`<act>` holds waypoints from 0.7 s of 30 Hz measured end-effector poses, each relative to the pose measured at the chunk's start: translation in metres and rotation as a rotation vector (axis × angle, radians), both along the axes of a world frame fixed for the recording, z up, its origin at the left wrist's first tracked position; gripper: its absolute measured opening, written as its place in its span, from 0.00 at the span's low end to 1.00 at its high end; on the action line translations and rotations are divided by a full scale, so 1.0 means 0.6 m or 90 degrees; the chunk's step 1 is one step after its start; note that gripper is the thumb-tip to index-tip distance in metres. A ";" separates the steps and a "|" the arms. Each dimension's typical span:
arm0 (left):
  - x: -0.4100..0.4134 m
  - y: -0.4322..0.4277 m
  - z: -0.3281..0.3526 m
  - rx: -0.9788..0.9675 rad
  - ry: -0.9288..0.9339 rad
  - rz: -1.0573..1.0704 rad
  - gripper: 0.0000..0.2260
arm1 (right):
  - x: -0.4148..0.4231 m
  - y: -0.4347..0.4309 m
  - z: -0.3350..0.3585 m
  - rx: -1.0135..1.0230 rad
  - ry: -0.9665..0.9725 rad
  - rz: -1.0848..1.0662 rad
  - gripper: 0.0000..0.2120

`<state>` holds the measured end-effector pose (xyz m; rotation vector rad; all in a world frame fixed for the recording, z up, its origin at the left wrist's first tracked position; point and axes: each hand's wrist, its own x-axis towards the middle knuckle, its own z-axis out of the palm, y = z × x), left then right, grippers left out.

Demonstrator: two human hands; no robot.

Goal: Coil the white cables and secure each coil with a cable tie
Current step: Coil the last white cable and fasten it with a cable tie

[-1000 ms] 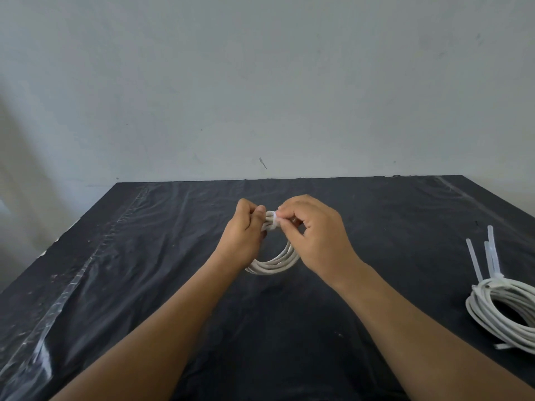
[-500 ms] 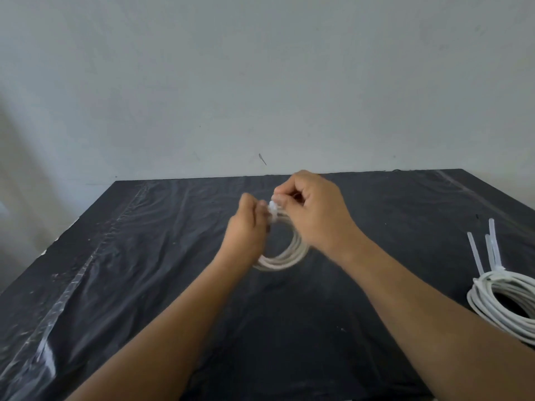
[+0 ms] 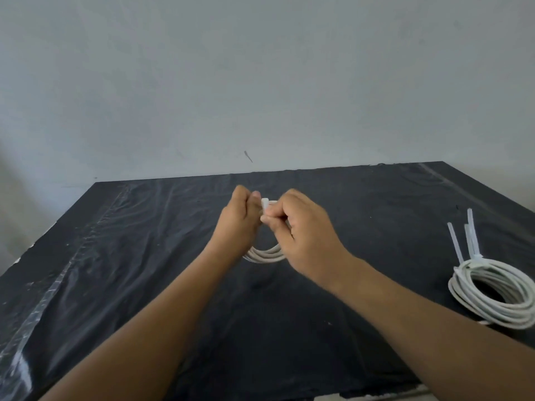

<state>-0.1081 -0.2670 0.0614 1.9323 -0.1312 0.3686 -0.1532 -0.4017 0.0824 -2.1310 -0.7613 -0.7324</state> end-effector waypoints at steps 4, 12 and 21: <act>-0.029 -0.035 -0.006 0.115 -0.040 -0.083 0.11 | 0.035 -0.034 0.031 0.116 0.067 -0.104 0.06; -0.039 -0.113 -0.001 0.052 0.019 -0.199 0.11 | 0.086 -0.110 0.032 0.285 0.315 -0.157 0.08; 0.002 -0.224 -0.005 -0.174 0.165 -0.186 0.13 | -0.039 -0.257 -0.041 -0.032 0.416 -0.252 0.15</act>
